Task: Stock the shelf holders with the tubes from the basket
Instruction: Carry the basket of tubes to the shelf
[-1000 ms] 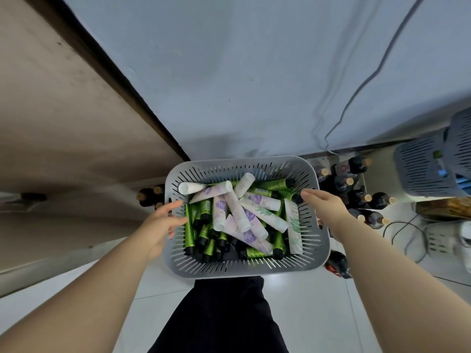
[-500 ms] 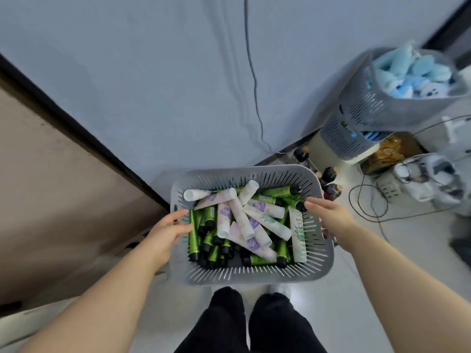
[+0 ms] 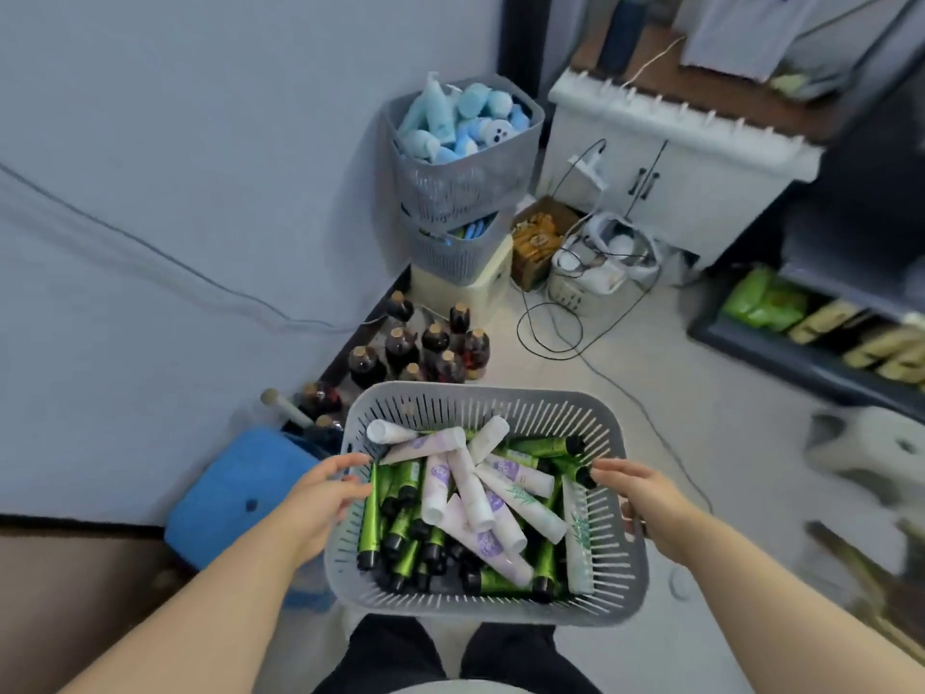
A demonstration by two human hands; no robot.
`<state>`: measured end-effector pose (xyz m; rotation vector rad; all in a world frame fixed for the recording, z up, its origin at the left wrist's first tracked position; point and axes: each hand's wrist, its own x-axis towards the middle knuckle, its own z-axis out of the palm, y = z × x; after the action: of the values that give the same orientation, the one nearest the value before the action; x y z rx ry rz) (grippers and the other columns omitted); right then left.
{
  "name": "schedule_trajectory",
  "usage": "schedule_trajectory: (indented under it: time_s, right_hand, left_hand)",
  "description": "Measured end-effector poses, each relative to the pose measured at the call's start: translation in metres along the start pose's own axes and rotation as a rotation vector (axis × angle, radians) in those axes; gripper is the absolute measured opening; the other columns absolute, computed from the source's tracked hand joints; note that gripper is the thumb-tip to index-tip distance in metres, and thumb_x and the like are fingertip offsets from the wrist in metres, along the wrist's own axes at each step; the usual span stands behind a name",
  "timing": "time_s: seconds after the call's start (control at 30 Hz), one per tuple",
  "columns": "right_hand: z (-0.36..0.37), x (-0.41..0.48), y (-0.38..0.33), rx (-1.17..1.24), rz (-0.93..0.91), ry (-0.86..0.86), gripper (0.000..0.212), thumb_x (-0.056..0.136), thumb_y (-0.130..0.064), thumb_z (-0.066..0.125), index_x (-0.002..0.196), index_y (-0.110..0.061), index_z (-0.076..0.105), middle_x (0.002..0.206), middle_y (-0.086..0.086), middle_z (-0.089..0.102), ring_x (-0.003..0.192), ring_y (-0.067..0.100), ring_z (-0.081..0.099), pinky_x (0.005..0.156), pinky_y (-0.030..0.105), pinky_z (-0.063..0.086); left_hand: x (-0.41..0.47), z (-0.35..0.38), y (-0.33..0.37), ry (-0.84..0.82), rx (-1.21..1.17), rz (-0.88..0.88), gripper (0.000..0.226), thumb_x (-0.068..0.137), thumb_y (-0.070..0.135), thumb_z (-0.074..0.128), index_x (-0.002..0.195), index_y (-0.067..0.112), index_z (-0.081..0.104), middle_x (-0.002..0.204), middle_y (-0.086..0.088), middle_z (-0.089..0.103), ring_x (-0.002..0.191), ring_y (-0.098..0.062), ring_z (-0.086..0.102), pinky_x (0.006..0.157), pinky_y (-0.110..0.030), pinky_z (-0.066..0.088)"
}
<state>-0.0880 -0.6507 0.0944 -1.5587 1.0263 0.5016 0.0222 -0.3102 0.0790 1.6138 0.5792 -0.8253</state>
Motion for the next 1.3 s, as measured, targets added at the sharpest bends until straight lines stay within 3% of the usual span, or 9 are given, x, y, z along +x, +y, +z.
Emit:
schedule_trajectory:
  time_s: [0.1,0.23,0.33,0.47,0.63,0.77,0.9,0.97,1.3]
  right_hand:
    - [-0.065,0.002,0.038,0.080,0.017,0.033,0.028,0.086,-0.025,0.065,0.113,-0.021,0.063,0.099,0.002,0.061,0.061,0.015,0.043,0.050,0.026,0.034]
    - [-0.139,-0.005,0.083,0.205,0.008,0.120,0.040,0.086,-0.021,0.066,0.123,-0.027,0.053,0.122,-0.001,0.045,0.099,0.023,0.052,0.075,0.035,0.044]
    - [-0.180,-0.017,0.110,0.282,-0.013,0.199,0.043,0.086,-0.015,0.066,0.125,-0.027,0.051,0.118,0.003,0.043,0.092,0.019,0.049,0.079,0.032,0.042]
    - [-0.233,-0.030,0.133,0.389,-0.008,0.373,0.047,0.086,-0.016,0.065,0.130,-0.023,0.051,0.118,0.004,0.045,0.105,0.021,0.049,0.090,0.035,0.041]
    - [-0.276,-0.036,0.152,0.532,-0.010,0.511,0.043,0.086,-0.014,0.066,0.126,-0.023,0.055,0.121,0.003,0.051,0.106,0.020,0.049,0.087,0.034,0.042]
    - [-0.293,-0.027,0.157,0.636,0.021,0.576,0.039,0.087,-0.012,0.064,0.124,-0.023,0.055,0.121,0.003,0.050,0.112,0.022,0.050,0.072,0.024,0.042]
    - [-0.318,-0.001,0.151,0.676,0.097,0.590,0.032,0.085,-0.012,0.065,0.116,-0.020,0.060,0.111,0.003,0.056,0.072,0.010,0.048,0.058,0.021,0.037]
    - [-0.337,0.015,0.141,0.685,0.153,0.591,0.026,0.083,-0.012,0.067,0.108,-0.018,0.064,0.104,0.006,0.059,0.064,0.015,0.046,0.055,0.025,0.038]
    - [-0.463,0.058,0.068,0.803,0.072,0.840,0.012,0.084,-0.017,0.067,0.095,-0.019,0.066,0.086,-0.001,0.059,0.066,0.014,0.046,0.057,0.029,0.038]
  left_hand:
    - [0.004,0.074,-0.002,-0.049,0.055,0.003,0.035,0.083,-0.007,0.060,0.111,0.016,0.061,0.094,-0.007,0.052,0.080,-0.015,0.049,0.066,-0.026,0.039]
    - [0.002,0.158,-0.009,-0.087,0.162,0.037,0.040,0.083,-0.010,0.057,0.109,0.020,0.063,0.095,-0.012,0.053,0.064,-0.017,0.043,0.076,-0.051,0.046]
    - [0.002,0.209,-0.005,-0.150,0.240,0.064,0.047,0.083,-0.012,0.055,0.111,0.024,0.063,0.089,-0.013,0.052,0.060,-0.021,0.040,0.056,-0.036,0.037]
    - [0.007,0.284,0.017,-0.292,0.382,0.099,0.047,0.083,-0.013,0.054,0.108,0.025,0.064,0.081,-0.010,0.050,0.060,-0.022,0.039,0.055,-0.035,0.036]
    - [0.017,0.364,0.044,-0.386,0.490,0.137,0.042,0.084,-0.013,0.051,0.108,0.020,0.061,0.075,-0.007,0.047,0.057,-0.020,0.036,0.052,-0.030,0.034]
    - [0.042,0.416,0.071,-0.461,0.585,0.150,0.044,0.082,-0.015,0.051,0.109,0.019,0.062,0.076,-0.007,0.047,0.057,-0.017,0.037,0.047,-0.027,0.035]
    - [0.071,0.474,0.100,-0.491,0.706,0.127,0.043,0.083,-0.015,0.049,0.113,0.013,0.062,0.073,-0.013,0.052,0.051,-0.015,0.035,0.042,-0.024,0.033]
    - [0.089,0.510,0.126,-0.505,0.764,0.128,0.042,0.084,-0.014,0.047,0.114,0.012,0.061,0.080,-0.023,0.059,0.045,-0.013,0.033,0.037,-0.022,0.033]
    - [0.123,0.681,0.250,-0.640,0.877,0.194,0.040,0.080,-0.013,0.053,0.098,0.020,0.068,0.060,-0.004,0.046,0.048,-0.017,0.028,0.048,-0.026,0.025]
